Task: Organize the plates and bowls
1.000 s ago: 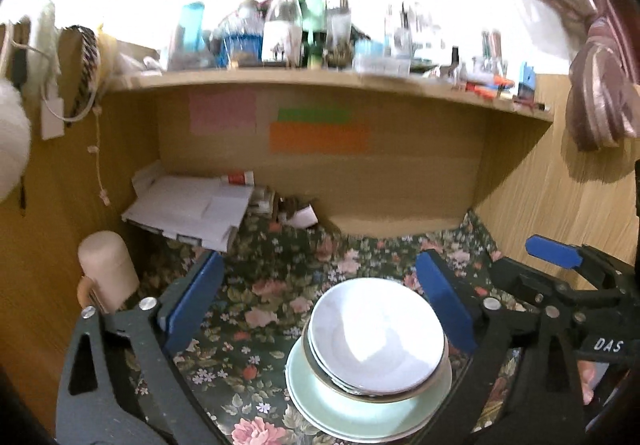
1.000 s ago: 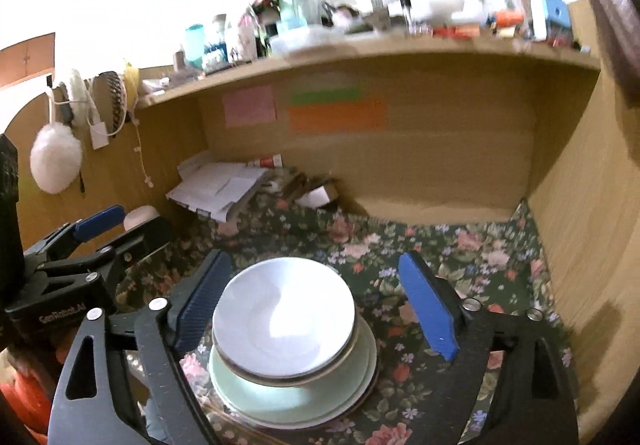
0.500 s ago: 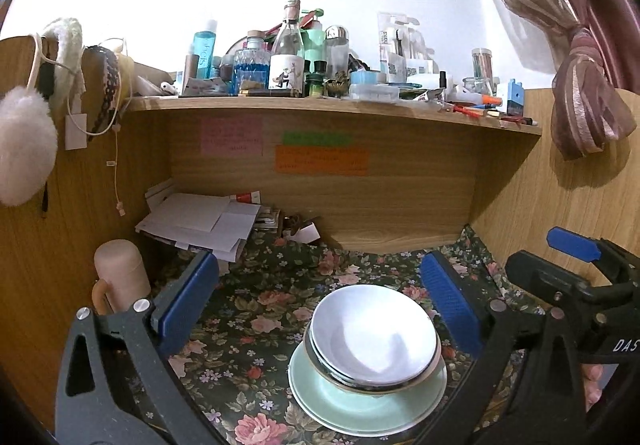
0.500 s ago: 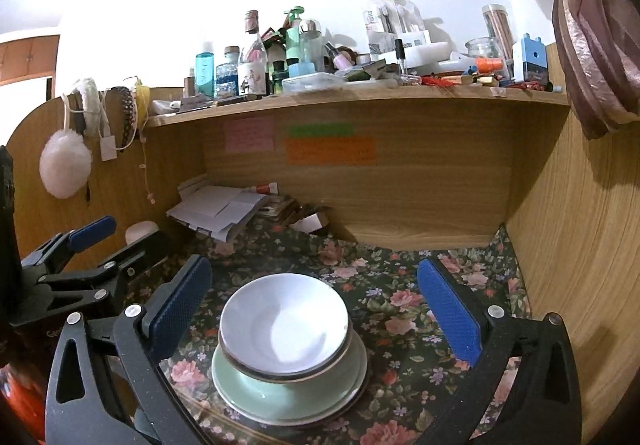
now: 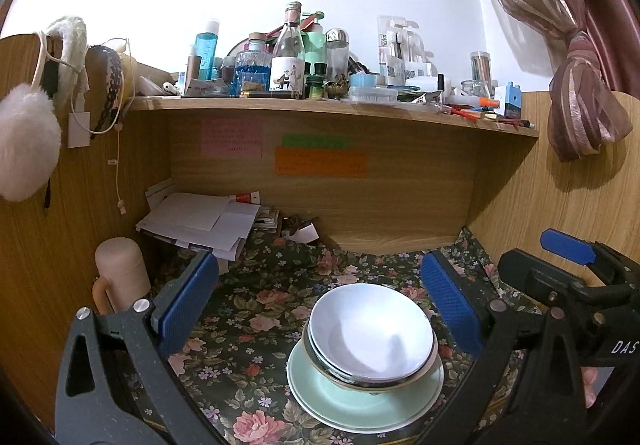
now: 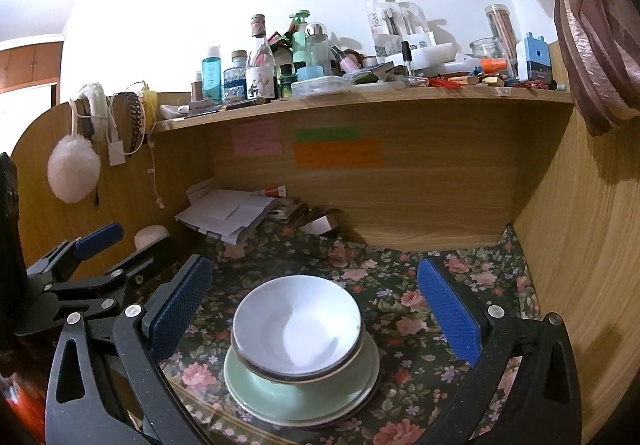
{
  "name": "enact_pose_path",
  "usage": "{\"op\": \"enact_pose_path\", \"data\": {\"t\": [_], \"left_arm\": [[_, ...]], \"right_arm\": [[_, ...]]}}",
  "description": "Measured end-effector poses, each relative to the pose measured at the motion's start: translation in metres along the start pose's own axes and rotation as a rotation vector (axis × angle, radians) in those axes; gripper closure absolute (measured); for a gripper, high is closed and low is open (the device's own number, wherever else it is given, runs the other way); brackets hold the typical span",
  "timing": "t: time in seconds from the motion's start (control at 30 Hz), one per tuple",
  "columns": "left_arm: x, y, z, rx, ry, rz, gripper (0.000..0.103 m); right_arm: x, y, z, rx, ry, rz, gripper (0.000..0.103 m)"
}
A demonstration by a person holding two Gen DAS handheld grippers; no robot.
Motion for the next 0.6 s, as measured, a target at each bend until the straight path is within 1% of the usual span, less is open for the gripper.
{"op": "enact_pose_path", "data": {"t": [0.6], "left_arm": [[-0.0012, 0.0028, -0.0003, 0.001, -0.01, 0.002, 0.0]], "right_arm": [[0.0043, 0.0039, 0.0011, 0.017, -0.025, 0.01, 0.0]]}}
Point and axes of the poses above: each gripper's, at about its wrist camera, not at the fingertips, and x roughly the way its jaws point, z to its left, y to its underside, the point moved 5 cm from there along x, roughly the way its jaws point, and after that the axes turned 13 degrees about -z, right-handed, at the moved point
